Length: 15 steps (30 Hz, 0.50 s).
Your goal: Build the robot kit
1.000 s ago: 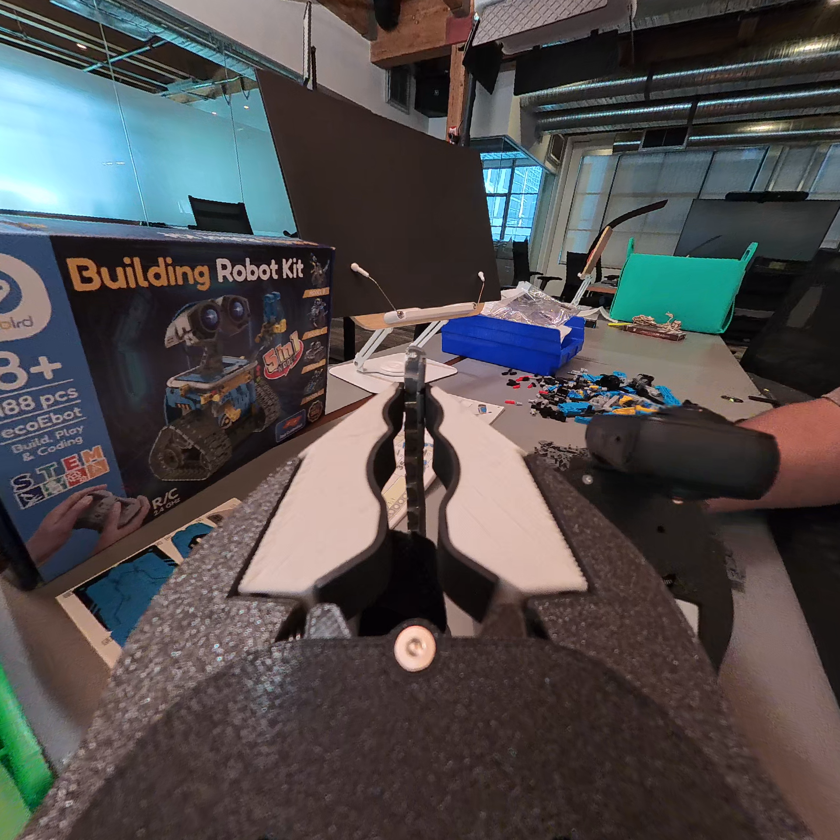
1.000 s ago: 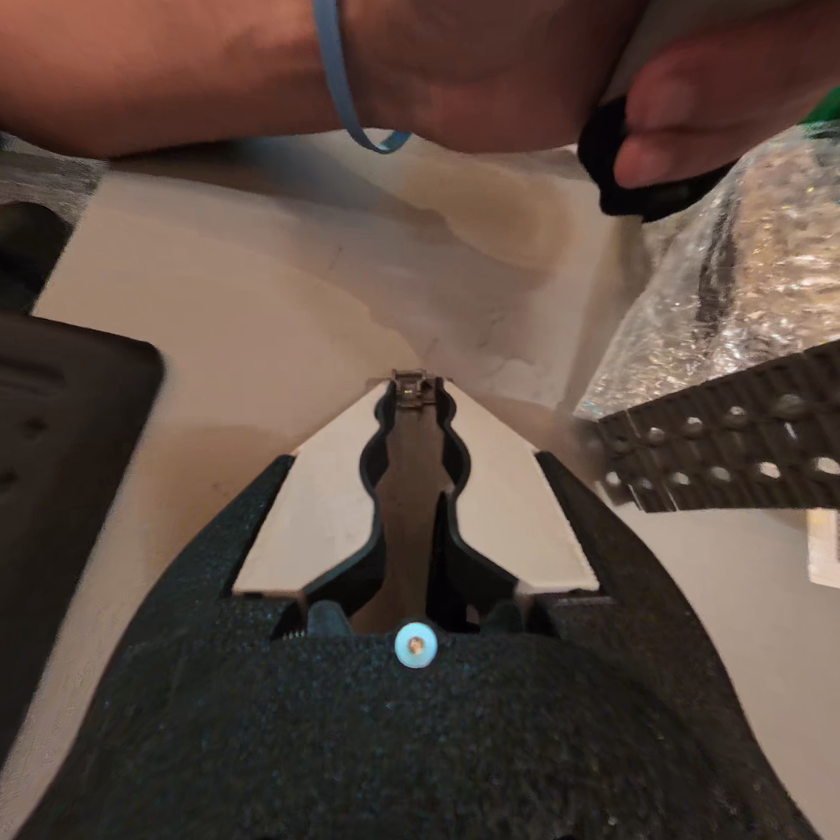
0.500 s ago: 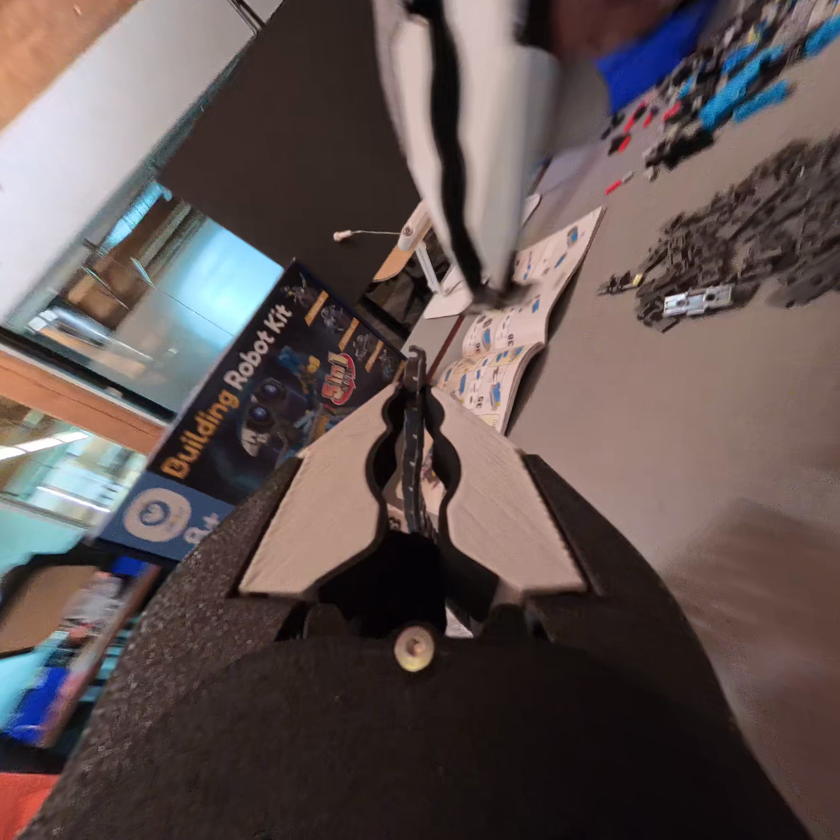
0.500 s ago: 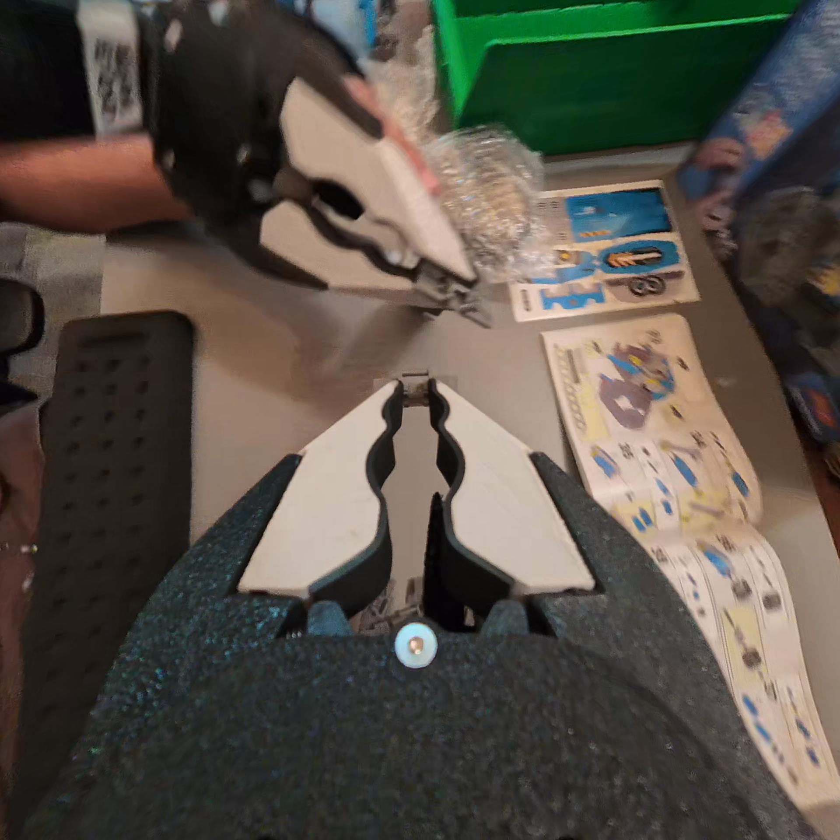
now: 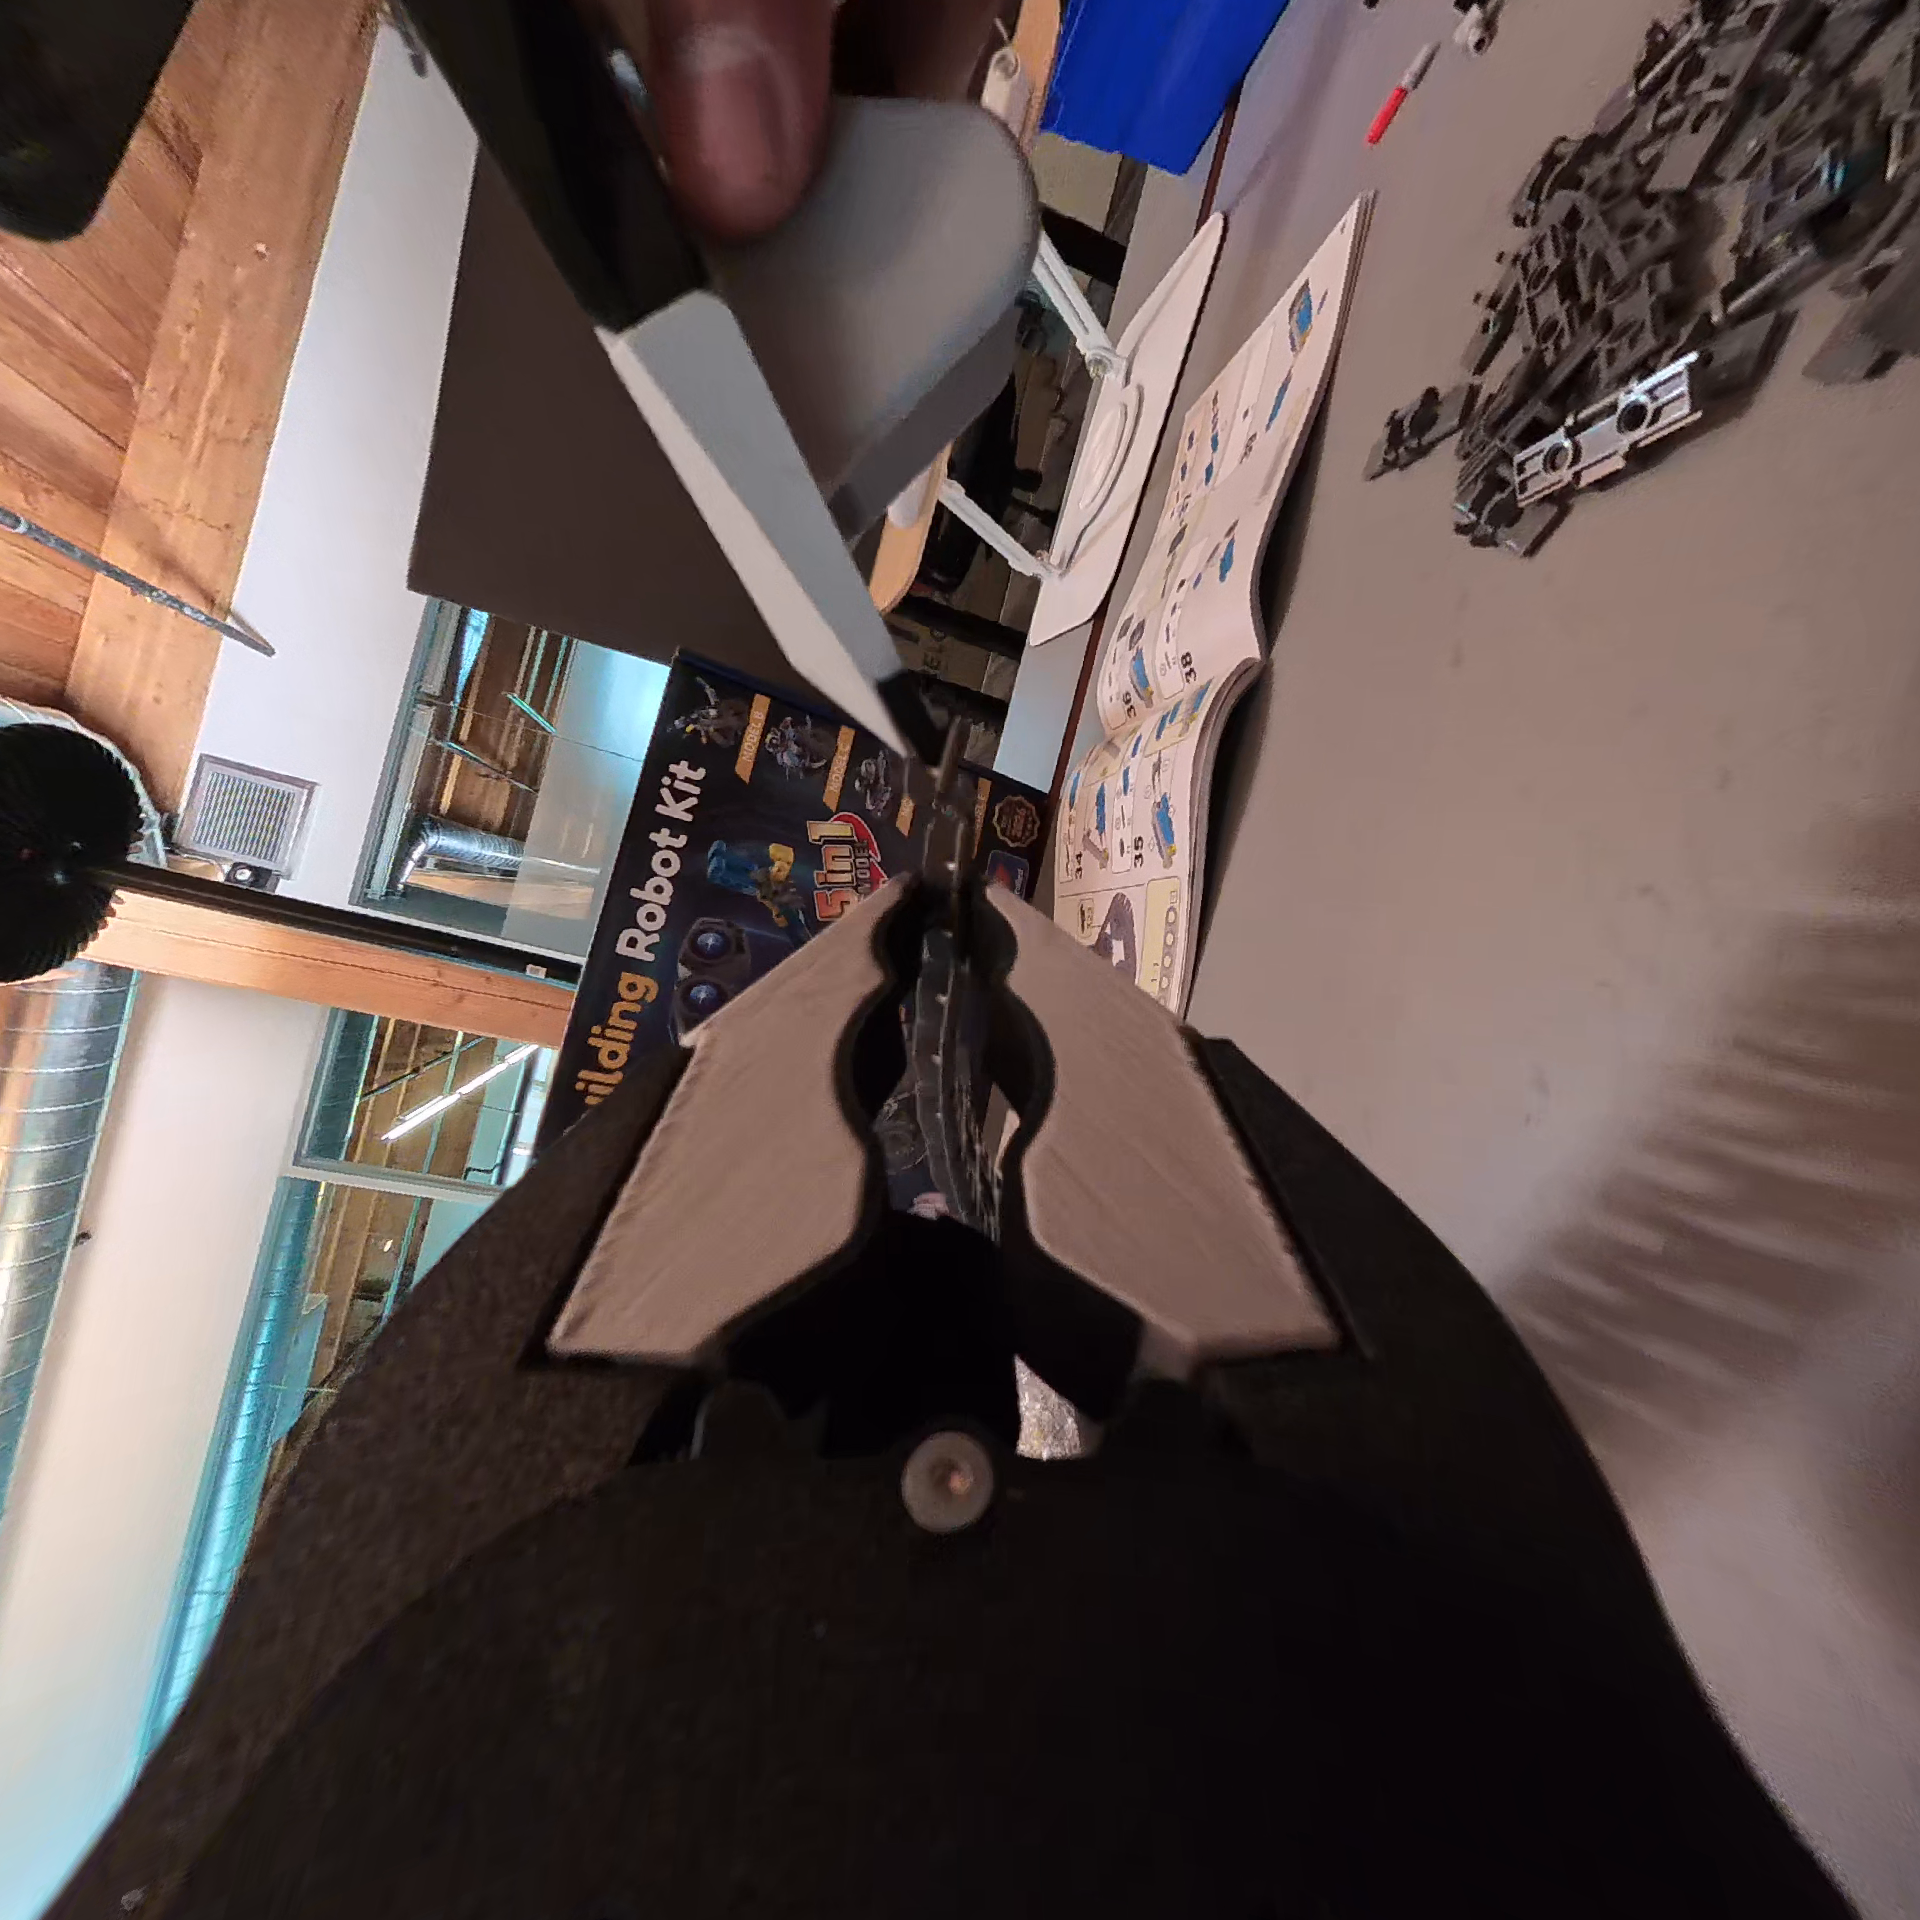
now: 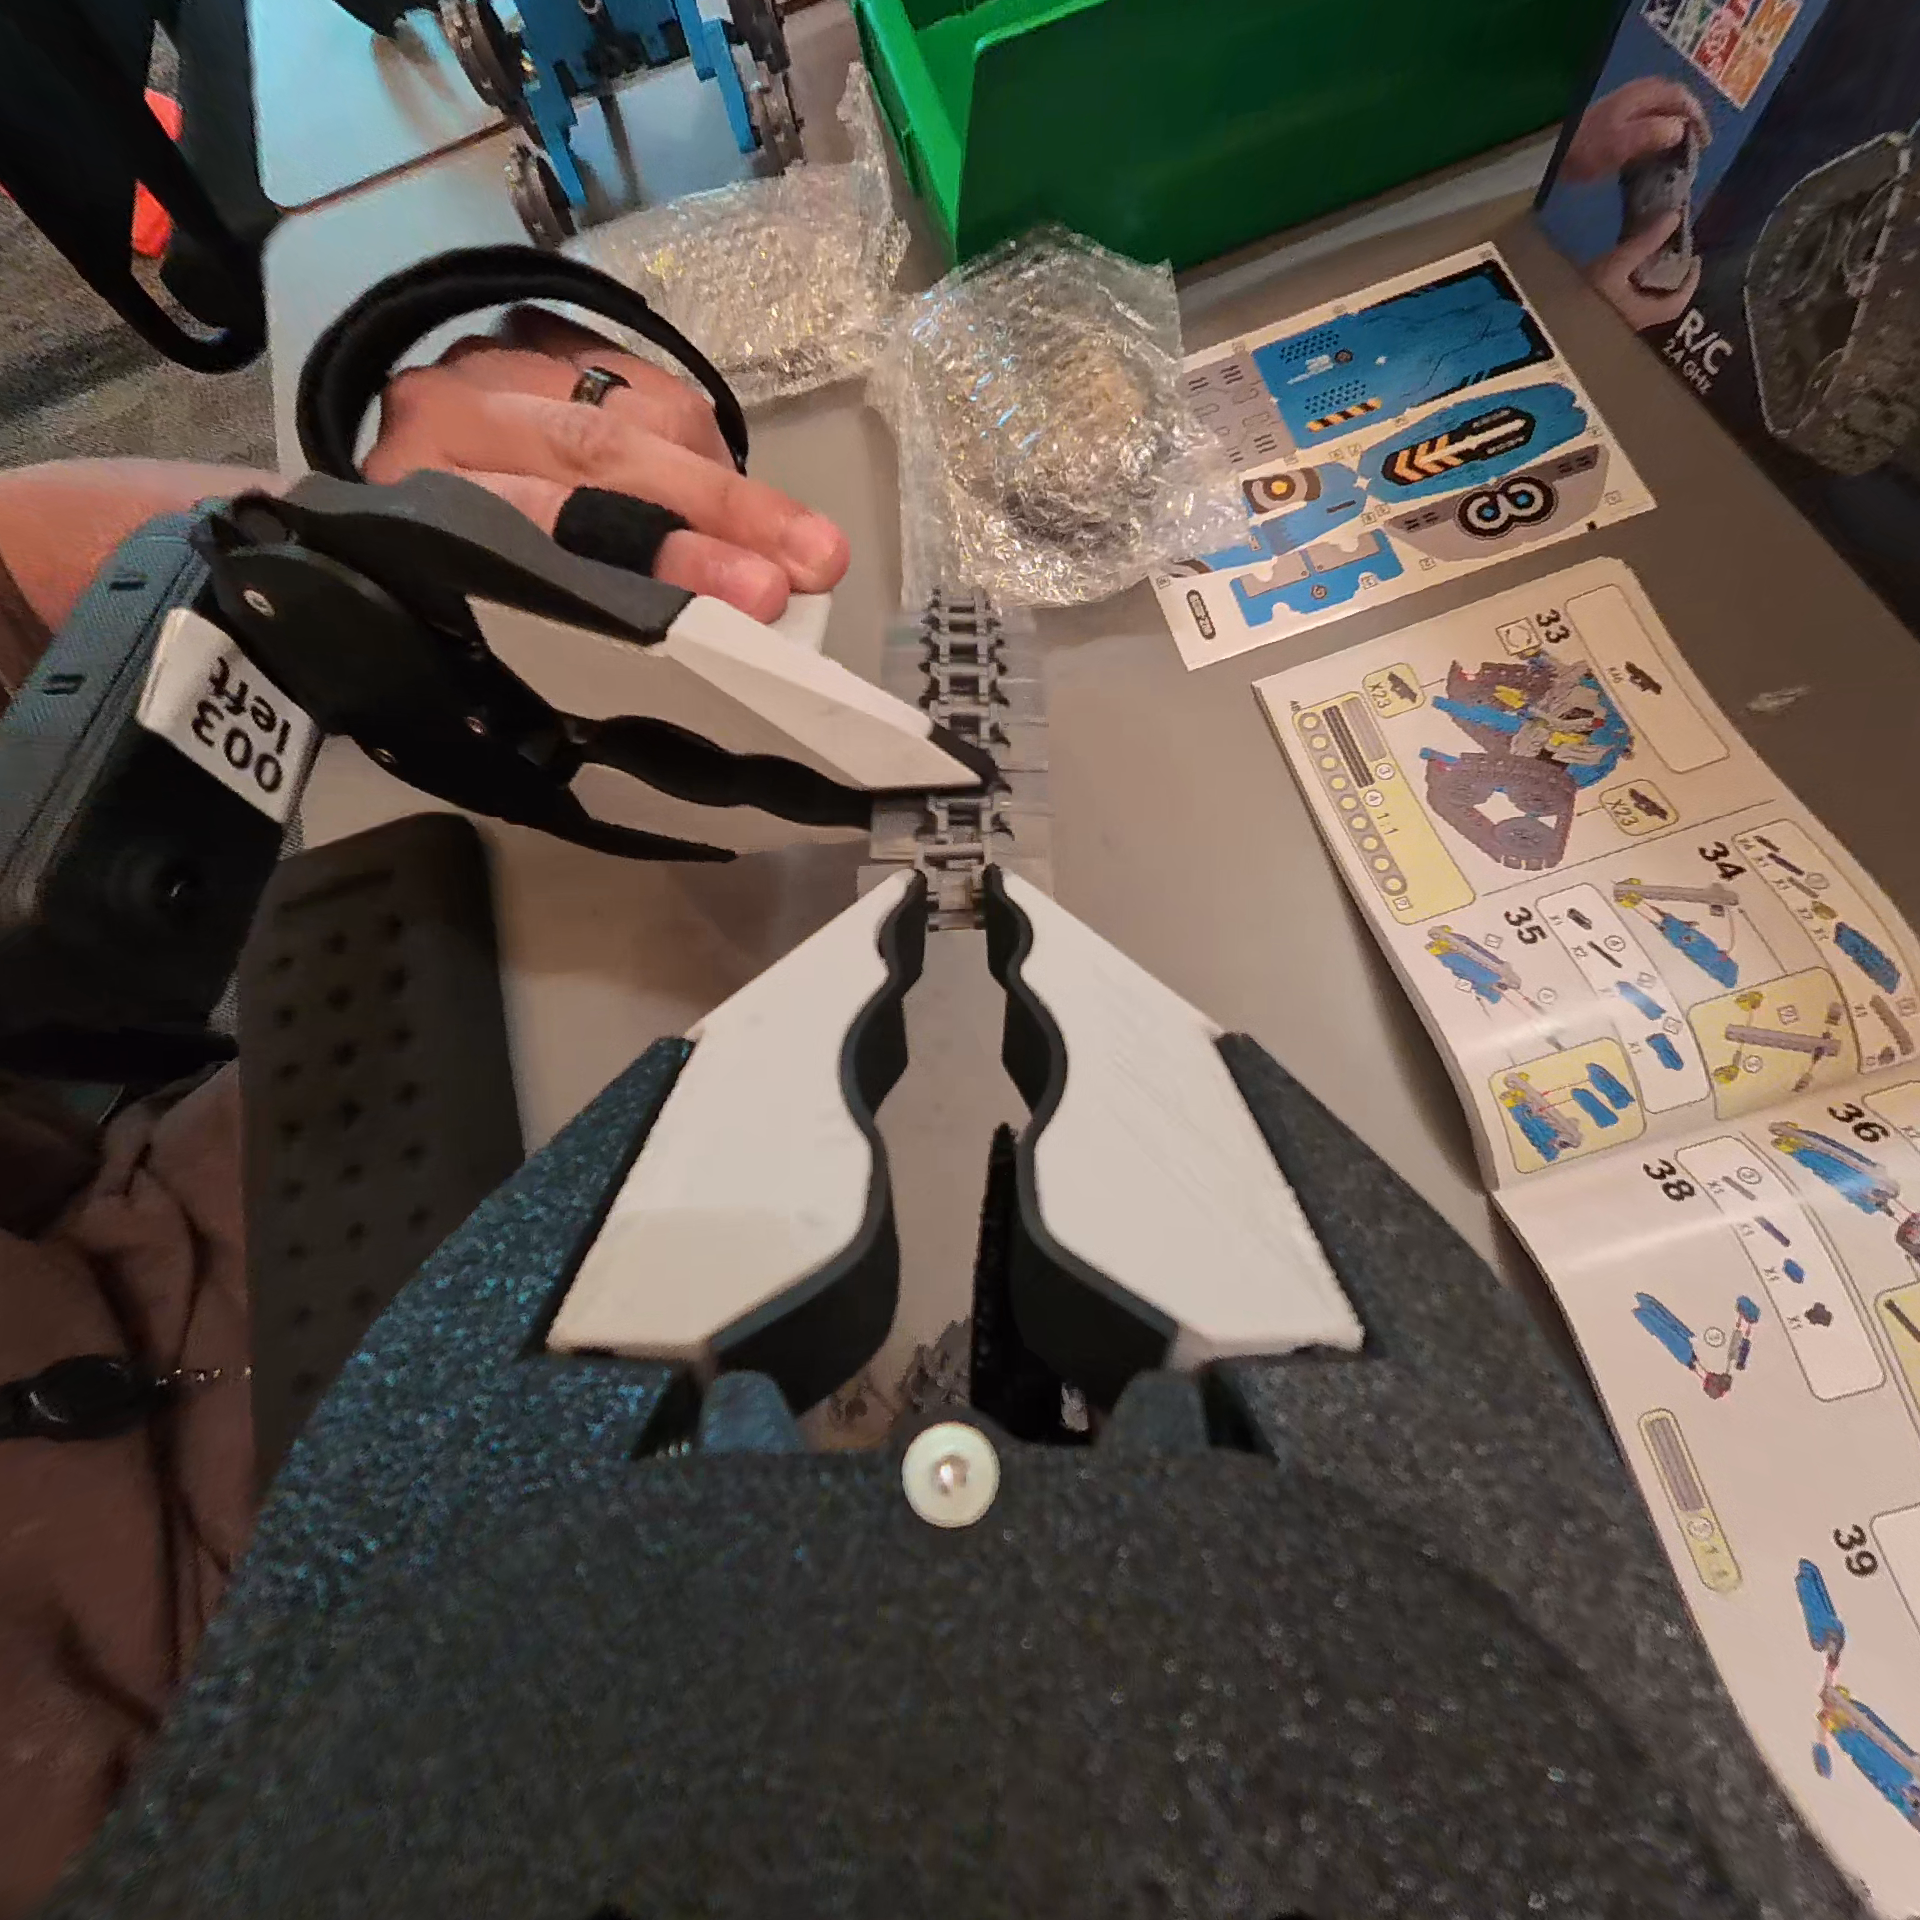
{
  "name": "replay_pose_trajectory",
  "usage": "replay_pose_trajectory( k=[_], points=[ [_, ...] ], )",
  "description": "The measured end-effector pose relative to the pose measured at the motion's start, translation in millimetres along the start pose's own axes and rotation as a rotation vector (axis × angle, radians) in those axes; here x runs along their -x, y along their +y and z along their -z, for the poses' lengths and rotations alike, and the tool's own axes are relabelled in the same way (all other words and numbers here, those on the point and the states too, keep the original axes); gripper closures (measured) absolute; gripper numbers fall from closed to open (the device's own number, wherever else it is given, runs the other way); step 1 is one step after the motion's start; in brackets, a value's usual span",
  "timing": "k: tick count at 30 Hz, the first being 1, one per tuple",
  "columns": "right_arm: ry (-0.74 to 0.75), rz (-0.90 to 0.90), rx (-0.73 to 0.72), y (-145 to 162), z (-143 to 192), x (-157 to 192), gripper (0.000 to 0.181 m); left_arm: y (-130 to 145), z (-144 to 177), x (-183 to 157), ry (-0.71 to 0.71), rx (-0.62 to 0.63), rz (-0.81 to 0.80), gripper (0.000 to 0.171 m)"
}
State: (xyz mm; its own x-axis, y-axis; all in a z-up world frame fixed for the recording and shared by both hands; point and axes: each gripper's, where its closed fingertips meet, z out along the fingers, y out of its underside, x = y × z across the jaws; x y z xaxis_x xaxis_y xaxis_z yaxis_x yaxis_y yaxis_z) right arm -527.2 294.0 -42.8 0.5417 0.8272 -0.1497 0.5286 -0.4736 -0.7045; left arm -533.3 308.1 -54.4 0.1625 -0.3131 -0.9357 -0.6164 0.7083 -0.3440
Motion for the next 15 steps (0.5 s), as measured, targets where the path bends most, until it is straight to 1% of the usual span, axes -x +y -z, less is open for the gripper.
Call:
replay_pose_trajectory(
  k=[3, 8, 11, 15],
  points=[
    [0.023, 0.001, 0.022, 2.7, -3.4, -2.3, 0.170, 0.1, -0.7, -2.3, 0.003, 0.003, -0.013, 0.165],
    [0.025, -0.051, 0.065, 9.0, -7.3, -4.0, 0.170, -0.4, -2.4, -7.6, 0.006, 0.017, -0.042, 0.165],
    [0.040, -0.037, 0.077, 11.2, -8.8, -5.6, 0.170, 0.2, -3.5, -10.2, 0.010, 0.021, -0.045, 0.165],
    [0.072, 0.002, 0.089, 12.0, -8.7, -7.6, 0.169, -0.1, -4.5, -12.2, 0.026, 0.017, -0.008, 0.164]
  ],
)
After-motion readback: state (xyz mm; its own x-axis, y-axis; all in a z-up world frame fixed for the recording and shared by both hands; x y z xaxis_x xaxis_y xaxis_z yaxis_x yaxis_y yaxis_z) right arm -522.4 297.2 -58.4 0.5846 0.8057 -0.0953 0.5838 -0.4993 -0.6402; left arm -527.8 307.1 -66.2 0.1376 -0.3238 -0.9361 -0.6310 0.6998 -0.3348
